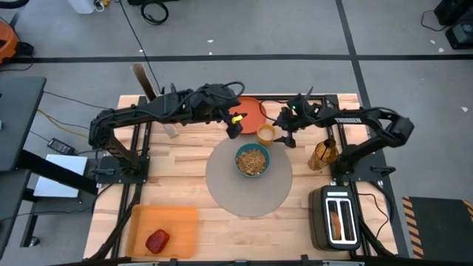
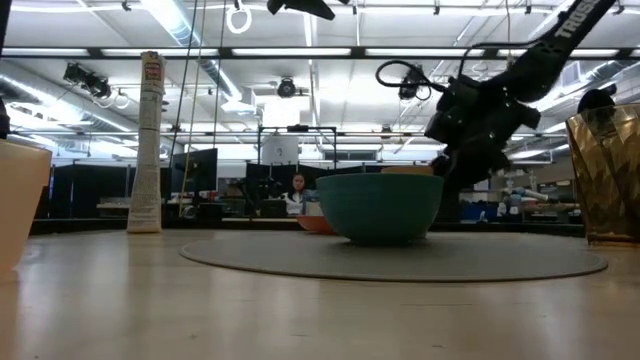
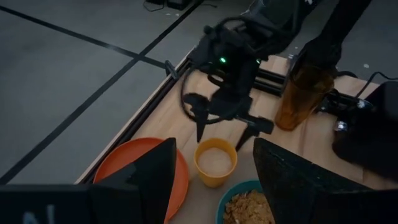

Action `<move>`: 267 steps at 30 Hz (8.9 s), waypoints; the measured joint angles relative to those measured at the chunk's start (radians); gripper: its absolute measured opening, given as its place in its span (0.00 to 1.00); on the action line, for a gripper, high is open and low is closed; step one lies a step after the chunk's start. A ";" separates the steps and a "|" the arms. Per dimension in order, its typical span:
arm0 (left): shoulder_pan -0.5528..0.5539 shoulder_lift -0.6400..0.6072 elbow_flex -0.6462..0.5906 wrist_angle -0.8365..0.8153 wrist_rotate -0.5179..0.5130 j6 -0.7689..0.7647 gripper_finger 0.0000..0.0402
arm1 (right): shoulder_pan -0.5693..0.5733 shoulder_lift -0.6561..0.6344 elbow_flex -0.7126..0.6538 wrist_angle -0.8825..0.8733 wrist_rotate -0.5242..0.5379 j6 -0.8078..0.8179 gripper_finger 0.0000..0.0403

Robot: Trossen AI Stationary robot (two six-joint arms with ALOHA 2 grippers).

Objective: Arrange a breakfast setting
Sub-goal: Put the black spoon on the gray mat to the right of the green bowl, then move the yellow cup to the middle right of the table

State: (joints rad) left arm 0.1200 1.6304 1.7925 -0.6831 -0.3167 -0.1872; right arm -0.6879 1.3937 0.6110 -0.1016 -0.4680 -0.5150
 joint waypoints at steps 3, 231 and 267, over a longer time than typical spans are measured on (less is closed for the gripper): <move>0.000 -0.008 0.000 0.003 0.002 -0.001 0.55 | 0.012 -0.013 0.076 -0.148 0.066 0.051 0.94; -0.271 -0.204 0.000 -0.047 0.009 0.089 0.55 | 0.800 -0.185 0.424 -0.711 0.021 0.953 0.37; -0.416 -0.310 0.000 -0.315 0.016 0.041 0.55 | 1.062 0.396 0.424 -0.147 -0.425 1.275 0.71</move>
State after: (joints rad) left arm -0.2962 1.3201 1.7927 -0.9981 -0.3004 -0.1463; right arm 0.3744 1.7896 1.0348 -0.2486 -0.8926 0.7596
